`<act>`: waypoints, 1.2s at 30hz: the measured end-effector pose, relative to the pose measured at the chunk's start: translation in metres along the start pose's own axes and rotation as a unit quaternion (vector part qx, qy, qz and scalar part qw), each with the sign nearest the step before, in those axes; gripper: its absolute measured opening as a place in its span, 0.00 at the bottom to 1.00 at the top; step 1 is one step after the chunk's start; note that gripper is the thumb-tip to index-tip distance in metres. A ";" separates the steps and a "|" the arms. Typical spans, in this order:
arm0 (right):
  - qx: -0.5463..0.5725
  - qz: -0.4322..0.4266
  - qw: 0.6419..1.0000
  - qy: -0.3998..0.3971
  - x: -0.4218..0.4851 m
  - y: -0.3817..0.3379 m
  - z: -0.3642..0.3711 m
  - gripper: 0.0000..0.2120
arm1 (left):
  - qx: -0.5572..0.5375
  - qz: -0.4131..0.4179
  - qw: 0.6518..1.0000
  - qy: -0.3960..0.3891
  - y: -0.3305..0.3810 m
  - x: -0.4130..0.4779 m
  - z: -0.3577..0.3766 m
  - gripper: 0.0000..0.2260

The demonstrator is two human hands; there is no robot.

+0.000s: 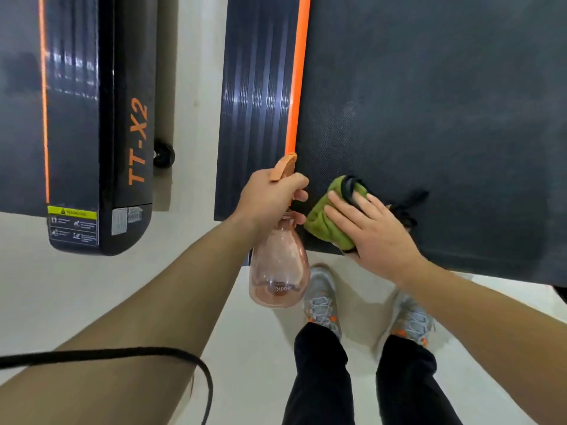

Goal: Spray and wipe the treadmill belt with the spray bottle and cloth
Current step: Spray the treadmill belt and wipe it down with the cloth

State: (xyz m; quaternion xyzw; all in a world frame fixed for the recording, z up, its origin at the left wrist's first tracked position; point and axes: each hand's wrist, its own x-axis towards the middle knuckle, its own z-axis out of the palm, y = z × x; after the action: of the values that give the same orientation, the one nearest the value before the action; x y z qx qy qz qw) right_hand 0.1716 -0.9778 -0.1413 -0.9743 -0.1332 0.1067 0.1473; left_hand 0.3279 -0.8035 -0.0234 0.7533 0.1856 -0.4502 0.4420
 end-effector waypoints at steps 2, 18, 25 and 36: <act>-0.007 -0.005 1.000 -0.008 -0.039 0.002 0.004 0.39 | 0.017 -0.005 1.000 -0.017 -0.007 -0.008 0.006 0.06; 0.121 0.316 0.941 0.027 -0.104 -0.014 0.004 0.28 | 0.062 -0.028 0.997 -0.027 -0.109 -0.049 0.071 0.10; 0.110 0.344 0.932 0.030 -0.105 -0.011 0.006 0.28 | 0.096 0.015 0.994 -0.043 -0.126 -0.045 0.087 0.06; 0.144 0.419 0.890 0.109 -0.078 -0.015 0.005 0.22 | 0.070 0.026 0.997 0.033 -0.125 -0.036 0.074 0.10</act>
State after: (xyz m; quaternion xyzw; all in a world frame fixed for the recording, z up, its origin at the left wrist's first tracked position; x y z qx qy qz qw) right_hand 0.0935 -0.9852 -0.1282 -0.9133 0.3211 0.0693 0.2410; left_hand 0.1860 -0.7937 -0.0703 0.8013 0.1484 -0.4258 0.3931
